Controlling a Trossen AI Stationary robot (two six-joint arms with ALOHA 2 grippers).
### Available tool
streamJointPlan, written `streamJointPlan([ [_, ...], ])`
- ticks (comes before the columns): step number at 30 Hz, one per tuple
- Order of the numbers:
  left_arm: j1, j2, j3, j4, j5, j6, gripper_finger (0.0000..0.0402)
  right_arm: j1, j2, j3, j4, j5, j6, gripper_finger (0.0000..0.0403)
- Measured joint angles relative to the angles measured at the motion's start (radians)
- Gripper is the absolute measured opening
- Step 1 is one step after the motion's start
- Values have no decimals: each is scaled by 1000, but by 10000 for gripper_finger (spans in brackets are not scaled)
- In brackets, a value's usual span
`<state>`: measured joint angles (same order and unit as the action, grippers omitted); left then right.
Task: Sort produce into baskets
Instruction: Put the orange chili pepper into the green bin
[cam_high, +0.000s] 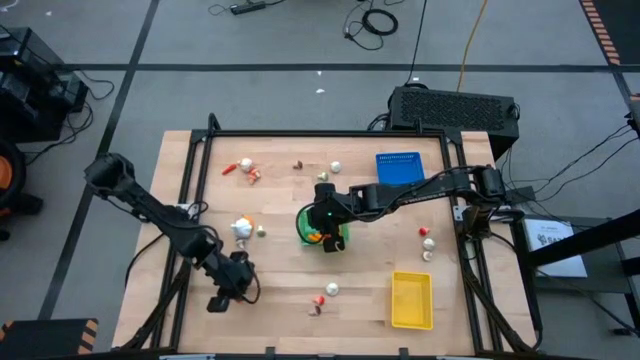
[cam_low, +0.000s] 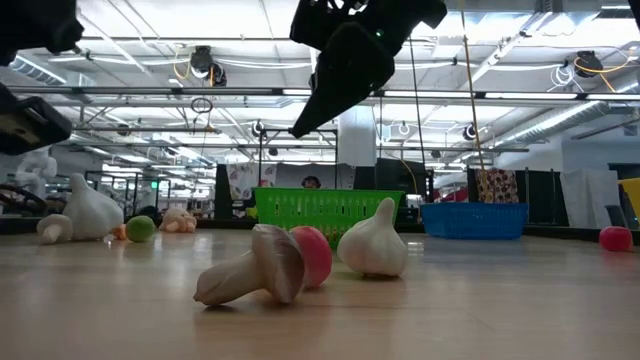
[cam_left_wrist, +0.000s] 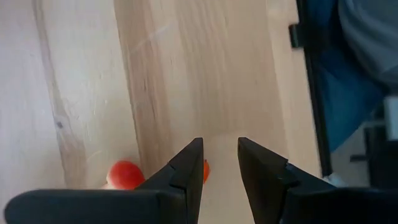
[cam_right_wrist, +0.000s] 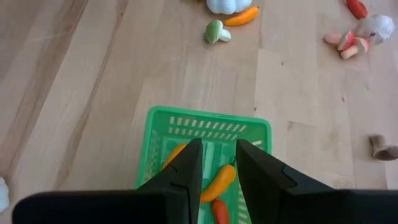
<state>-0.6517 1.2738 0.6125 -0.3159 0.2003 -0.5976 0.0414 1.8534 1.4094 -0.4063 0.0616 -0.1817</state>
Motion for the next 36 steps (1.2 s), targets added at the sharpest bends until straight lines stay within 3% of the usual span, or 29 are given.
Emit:
streamJointPlan([
  [7,-32,42,0,-6,3,184,106,0,0,0,8,0,-6,89],
  [13,-40,66,0,-8,4,241,106,0,0,0,16,0,-25,89],
  [36,-77,208,3,-5,-9,270,106,0,0,0,44,-12,-66,89],
])
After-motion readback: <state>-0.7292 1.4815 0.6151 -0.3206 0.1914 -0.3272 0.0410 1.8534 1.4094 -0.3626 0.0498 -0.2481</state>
